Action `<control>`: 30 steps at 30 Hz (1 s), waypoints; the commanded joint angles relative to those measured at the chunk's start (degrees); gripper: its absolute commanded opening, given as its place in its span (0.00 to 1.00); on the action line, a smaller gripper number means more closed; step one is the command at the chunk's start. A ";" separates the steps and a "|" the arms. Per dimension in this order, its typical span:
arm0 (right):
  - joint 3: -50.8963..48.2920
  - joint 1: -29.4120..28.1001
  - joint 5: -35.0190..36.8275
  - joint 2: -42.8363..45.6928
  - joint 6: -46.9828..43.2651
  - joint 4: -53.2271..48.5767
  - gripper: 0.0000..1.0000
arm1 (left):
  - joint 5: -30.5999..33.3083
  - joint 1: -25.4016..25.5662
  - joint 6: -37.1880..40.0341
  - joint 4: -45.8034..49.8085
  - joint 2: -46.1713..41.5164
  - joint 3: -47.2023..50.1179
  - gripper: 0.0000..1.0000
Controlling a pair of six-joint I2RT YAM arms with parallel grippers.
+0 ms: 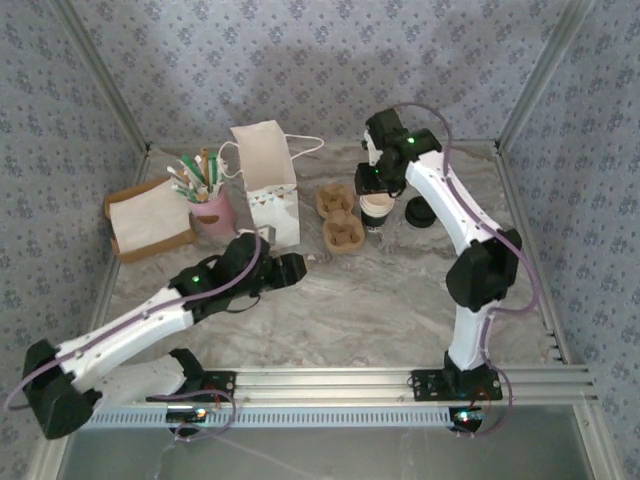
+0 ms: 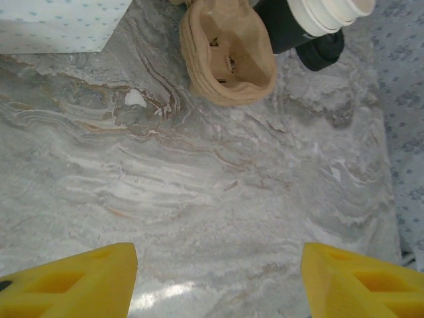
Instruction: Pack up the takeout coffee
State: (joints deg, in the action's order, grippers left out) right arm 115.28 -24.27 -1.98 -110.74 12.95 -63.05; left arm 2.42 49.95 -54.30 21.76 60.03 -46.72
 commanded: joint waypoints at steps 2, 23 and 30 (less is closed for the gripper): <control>7.90 -0.76 2.85 -6.35 -2.70 -7.35 0.38 | -0.30 0.34 2.71 -7.58 6.60 -6.27 0.66; 15.32 -0.60 5.05 -16.08 -4.07 -11.00 0.21 | -2.32 0.28 8.09 -9.14 25.19 -18.01 0.65; 15.46 -0.78 4.86 -16.79 -3.99 -11.17 0.21 | -1.98 0.23 8.15 -8.51 24.54 -17.46 0.65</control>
State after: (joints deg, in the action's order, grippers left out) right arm 128.88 -24.91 2.20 -126.15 9.54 -72.10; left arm 0.71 49.95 -47.35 13.30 85.30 -62.96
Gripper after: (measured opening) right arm 0.213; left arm 0.651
